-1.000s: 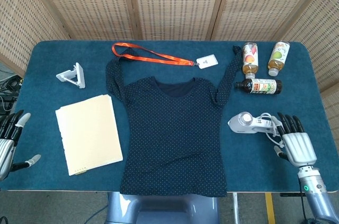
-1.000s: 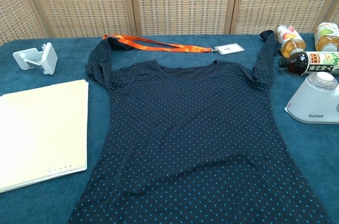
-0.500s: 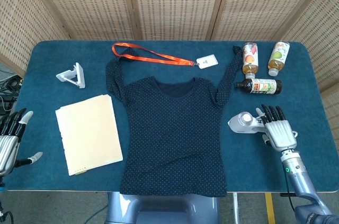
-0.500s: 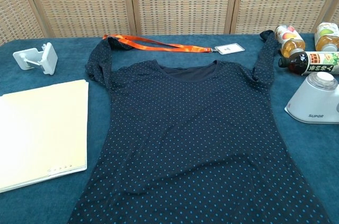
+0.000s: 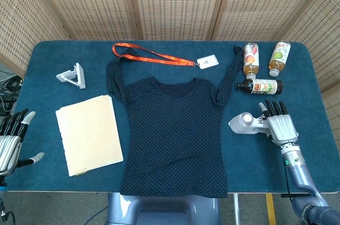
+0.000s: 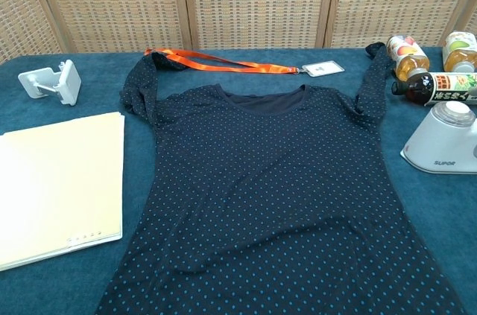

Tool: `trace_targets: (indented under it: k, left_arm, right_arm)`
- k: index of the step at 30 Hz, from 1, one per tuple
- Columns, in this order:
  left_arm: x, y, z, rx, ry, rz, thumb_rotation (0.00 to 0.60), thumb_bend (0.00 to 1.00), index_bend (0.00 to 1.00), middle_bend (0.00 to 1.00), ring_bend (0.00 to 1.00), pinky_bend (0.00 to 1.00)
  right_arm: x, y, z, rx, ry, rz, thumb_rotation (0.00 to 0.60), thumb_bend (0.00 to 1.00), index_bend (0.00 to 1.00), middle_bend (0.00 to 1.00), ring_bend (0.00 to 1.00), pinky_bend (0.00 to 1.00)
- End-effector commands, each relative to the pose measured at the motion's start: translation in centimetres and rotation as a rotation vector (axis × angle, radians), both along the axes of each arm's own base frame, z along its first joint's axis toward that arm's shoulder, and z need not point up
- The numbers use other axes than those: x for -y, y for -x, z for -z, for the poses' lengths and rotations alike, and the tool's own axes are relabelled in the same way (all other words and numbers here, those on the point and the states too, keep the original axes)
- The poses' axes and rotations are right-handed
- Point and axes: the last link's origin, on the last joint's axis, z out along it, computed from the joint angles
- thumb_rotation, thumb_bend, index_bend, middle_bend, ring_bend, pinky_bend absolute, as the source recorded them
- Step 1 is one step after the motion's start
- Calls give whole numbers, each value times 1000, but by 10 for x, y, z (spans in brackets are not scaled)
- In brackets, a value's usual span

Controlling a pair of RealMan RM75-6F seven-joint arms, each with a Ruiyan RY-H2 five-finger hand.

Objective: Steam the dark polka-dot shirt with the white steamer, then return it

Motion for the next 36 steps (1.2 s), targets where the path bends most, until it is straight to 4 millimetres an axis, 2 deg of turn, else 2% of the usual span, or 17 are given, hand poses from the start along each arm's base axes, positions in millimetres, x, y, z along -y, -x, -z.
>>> trace_targets:
  k: [1,12,15,17,18,21,22,23,24,26,29,32,36]
  left_arm:
    - [0,0,0,1,-1,-2,600,0,0,0,0,0]
    - [-2,0,1,1,6,-3,600,0,0,0,0,0]
    - [-2,0,2,2,8,-2,600,0,0,0,0,0]
    - [-3,-1,2,3,8,-1,600,0,0,0,0,0]
    - [-3,-1,2,3,8,-1,600,0,0,0,0,0]
    - [-3,-1,2,1,9,-1,600,0,0,0,0,0]
    - [-3,0,3,-1,10,-1,600,0,0,0,0,0]
    - [-4,0,3,-2,11,-3,600,0,0,0,0,0]
    - [-4,0,4,-3,12,-4,600,0,0,0,0,0]
    - [-5,1,5,-5,16,-7,600,0,0,0,0,0]
    - [-6,1,6,-7,17,-8,600,0,0,0,0,0]
    - [-6,1,6,-8,18,-11,600,0,0,0,0,0]
    - [-7,2,7,-8,18,-13,600,0,0,0,0,0]
  right_arm:
    - [7,1,3,-17,5,5,600,497,0,0,0,0]
    - [25,6,11,-19,19,4,600,538,0,0,0,0]
    - [28,8,13,-20,20,11,600,592,0,0,0,0]
    - [30,9,13,-16,23,12,600,662,4,9,2,0]
    - [31,9,13,-14,24,12,600,693,17,30,17,0]
    - [32,9,14,3,27,6,600,806,157,209,224,14]
    - [33,8,14,13,26,2,600,846,232,290,327,51]
    - [33,8,15,32,23,0,600,870,283,338,383,92]
    - [33,7,16,47,17,-1,600,895,348,393,443,170]
    - [35,6,15,68,7,-11,600,935,508,502,557,408]
    - [37,4,15,93,-9,-34,600,981,710,599,644,630]
    - [41,2,10,131,-9,-58,600,1000,821,633,675,716]
    - [45,1,3,177,-10,-75,600,1000,849,651,698,818]
